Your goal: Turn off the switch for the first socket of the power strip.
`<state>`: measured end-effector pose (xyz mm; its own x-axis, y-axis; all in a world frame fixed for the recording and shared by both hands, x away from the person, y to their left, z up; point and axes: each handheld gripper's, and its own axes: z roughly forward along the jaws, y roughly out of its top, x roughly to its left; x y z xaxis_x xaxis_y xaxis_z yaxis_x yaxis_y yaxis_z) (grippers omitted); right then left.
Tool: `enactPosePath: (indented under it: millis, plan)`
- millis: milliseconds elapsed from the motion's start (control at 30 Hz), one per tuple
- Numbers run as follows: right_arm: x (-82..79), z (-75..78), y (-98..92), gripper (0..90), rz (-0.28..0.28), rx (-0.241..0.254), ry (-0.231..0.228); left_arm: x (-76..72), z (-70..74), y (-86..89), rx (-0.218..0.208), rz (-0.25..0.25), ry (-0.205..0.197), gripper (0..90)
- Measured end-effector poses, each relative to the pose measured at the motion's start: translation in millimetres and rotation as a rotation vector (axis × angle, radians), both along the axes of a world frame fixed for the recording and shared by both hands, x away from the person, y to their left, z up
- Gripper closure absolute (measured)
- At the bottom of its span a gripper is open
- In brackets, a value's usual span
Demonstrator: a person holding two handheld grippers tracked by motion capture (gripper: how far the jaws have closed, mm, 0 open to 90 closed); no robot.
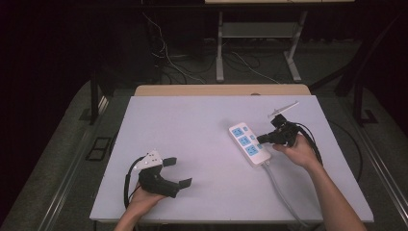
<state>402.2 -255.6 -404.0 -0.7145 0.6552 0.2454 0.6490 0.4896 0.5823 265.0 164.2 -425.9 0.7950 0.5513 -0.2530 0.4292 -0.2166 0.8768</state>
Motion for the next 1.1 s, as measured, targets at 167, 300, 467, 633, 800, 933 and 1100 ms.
enactPosePath:
  millis: [167,300,467,633,800,933,1100]
  plan:
    - [1.3,4.8,-4.3,90.0,-0.014,0.004,-0.001,-0.4,0.4,0.4,-0.003,0.0,0.0,0.0]
    - [-0.3,7.4,-6.6,90.0,-0.018,0.008,-0.003,-0.6,0.2,-0.4,-0.003,-0.001,0.001,0.0]
    - [-3.6,13.7,-11.0,90.0,-0.033,0.022,-0.012,-0.9,0.4,-0.5,-0.006,-0.002,0.002,0.0]
    - [-7.0,21.4,-17.7,90.0,-0.055,0.042,-0.028,-1.0,0.9,-0.3,-0.008,-0.004,-0.003,0.0]
    - [-10.5,30.1,-24.7,90.0,-0.073,0.053,-0.044,-1.3,1.3,-0.3,-0.011,-0.004,-0.004,0.0]
    - [-14.4,37.0,-30.7,89.5,-0.096,0.069,-0.048,-1.5,1.6,-0.1,-0.013,-0.002,-0.004,0.0]
    - [-22.1,43.7,-39.4,70.4,-0.152,0.096,-0.056,-1.6,2.0,0.1,-0.015,-0.002,-0.007,0.0]
